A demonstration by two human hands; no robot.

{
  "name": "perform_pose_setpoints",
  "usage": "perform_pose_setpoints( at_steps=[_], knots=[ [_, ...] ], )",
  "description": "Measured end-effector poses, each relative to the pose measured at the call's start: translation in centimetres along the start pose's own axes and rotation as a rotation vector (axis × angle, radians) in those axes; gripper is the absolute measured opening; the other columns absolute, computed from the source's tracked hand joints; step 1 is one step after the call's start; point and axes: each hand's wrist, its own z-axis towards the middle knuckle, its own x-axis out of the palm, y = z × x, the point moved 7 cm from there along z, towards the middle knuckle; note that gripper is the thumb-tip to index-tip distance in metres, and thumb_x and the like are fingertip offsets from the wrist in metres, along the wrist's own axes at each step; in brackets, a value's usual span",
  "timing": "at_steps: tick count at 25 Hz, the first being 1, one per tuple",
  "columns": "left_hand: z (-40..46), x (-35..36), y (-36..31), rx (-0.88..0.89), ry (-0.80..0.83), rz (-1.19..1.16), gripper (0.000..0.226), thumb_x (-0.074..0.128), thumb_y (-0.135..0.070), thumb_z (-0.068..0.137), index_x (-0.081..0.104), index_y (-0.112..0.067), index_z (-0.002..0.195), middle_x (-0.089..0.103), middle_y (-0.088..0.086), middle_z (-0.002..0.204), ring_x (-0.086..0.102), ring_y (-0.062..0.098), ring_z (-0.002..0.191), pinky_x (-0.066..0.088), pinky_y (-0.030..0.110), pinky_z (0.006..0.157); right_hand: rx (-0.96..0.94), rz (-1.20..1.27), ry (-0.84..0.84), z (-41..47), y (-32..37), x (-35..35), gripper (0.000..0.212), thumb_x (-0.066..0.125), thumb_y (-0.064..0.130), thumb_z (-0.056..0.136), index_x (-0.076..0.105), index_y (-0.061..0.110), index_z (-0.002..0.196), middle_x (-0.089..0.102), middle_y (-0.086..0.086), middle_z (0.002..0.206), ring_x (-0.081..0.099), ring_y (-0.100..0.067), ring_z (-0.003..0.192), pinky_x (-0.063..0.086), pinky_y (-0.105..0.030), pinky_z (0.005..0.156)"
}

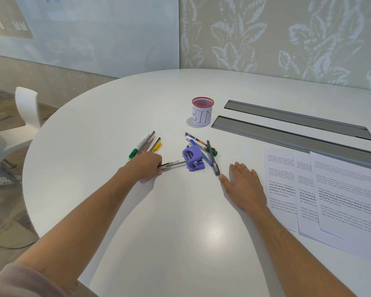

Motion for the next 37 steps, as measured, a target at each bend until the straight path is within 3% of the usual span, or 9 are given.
perform_pose_setpoints(
  at_steps=[8, 16, 37],
  knots=[
    [-0.6, -0.3, 1.5, -0.139, -0.044, -0.009, 0.011, 0.055, -0.02, 0.09, 0.06, -0.01, 0.09, 0.062, 0.007, 0.074, 0.062, 0.029, 0.075, 0.053, 0.034, 0.064, 0.0, 0.0, 0.003, 0.1, 0.0, 0.1, 0.068, 0.028, 0.057, 0.098, 0.034, 0.014, 0.15, 0.03, -0.006, 0.16, 0.02, -0.02, 0.149, 0.008, -0.042, 0.122],
    [0.3, -1.3, 2.2, -0.267, -0.215, -0.141, 0.014, 0.059, -0.017, 0.088, 0.068, -0.006, 0.087, 0.063, 0.015, 0.091, 0.056, 0.033, 0.079, 0.043, 0.032, 0.065, 0.004, 0.009, -0.007, 0.1, -0.1, 0.2, 0.068, 0.028, 0.057, 0.097, 0.034, 0.014, 0.15, 0.03, -0.006, 0.16, 0.021, -0.019, 0.149, 0.008, -0.042, 0.122],
    [4.5, -2.7, 1.4, -0.154, -0.41, -0.063, 0.009, 0.06, -0.013, 0.089, 0.063, -0.004, 0.091, 0.061, 0.015, 0.096, 0.057, 0.035, 0.088, 0.045, 0.04, 0.065, 0.011, -0.005, -0.013, 0.2, -0.2, 0.2, 0.069, 0.027, 0.059, 0.097, 0.032, 0.016, 0.151, 0.029, -0.003, 0.16, 0.02, -0.018, 0.149, 0.007, -0.04, 0.122]
  ],
)
